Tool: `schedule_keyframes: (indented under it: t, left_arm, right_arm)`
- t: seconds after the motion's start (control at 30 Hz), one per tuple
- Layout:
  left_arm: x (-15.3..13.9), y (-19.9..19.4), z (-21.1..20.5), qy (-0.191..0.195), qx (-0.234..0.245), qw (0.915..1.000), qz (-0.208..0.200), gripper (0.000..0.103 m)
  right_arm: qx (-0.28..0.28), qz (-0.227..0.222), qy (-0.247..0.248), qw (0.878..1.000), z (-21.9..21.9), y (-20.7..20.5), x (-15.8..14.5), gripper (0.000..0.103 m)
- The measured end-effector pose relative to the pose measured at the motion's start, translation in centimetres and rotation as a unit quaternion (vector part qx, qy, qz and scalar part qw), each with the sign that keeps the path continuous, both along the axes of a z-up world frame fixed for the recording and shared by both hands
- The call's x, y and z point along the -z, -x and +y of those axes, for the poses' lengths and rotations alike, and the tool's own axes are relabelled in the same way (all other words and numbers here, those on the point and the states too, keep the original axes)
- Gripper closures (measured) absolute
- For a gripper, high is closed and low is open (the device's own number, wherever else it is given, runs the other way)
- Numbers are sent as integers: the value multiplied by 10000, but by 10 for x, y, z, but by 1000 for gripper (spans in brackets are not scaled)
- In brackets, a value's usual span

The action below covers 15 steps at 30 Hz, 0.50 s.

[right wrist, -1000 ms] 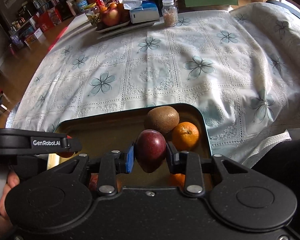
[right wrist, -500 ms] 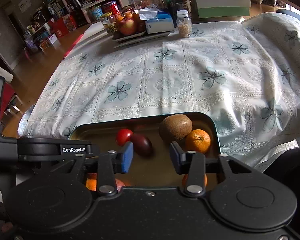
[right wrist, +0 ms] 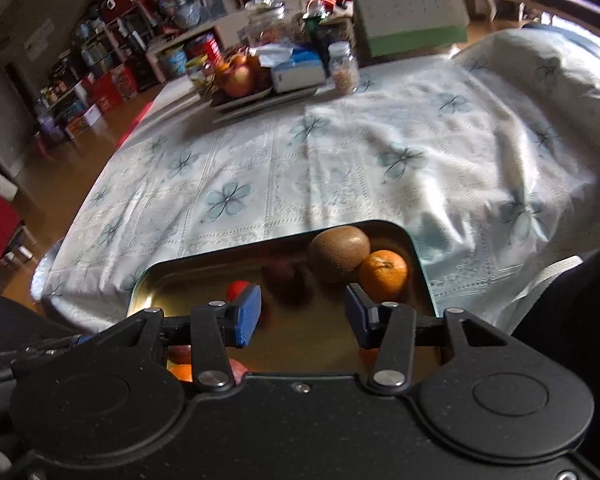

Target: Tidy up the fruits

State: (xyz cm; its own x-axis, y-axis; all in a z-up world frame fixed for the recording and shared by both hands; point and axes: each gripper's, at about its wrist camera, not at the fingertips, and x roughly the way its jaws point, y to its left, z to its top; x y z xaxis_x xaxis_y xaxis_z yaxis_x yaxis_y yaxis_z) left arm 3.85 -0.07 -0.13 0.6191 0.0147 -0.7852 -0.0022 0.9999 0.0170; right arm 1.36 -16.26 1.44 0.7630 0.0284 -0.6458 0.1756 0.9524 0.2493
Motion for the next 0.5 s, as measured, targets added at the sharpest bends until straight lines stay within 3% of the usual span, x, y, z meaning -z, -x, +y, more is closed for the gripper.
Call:
schedule_keyframes:
  t: [0.13,0.2,0.27,0.3,0.4,0.5]
  left_arm:
    - [10,9,-1,-93,34,9999,-39,52]
    - [16,11,0,-75,48,10000,30,52]
    - [19,14,1,-145,-56,9999,3,52]
    - [19,16,2,-150,-87,9998,-33,52]
    - [17,20,5,-88,-145,9998,-122,51]
    - [17,24,4,-191,-156,9995,-203,47]
  right_arm:
    - [-86,-127,854,9962,20,6,3,48]
    - [-505,6,1329,9898,34,4,11,48]
    - [-1025,460,1448,9831,44,-3,23,43]
    - [-949,535,1488,9828,46,-1,29,44]
    - [-804,392,1907,9776,57,10,32,43]
    - [-828,171,1912,9779,58,17,31,37]
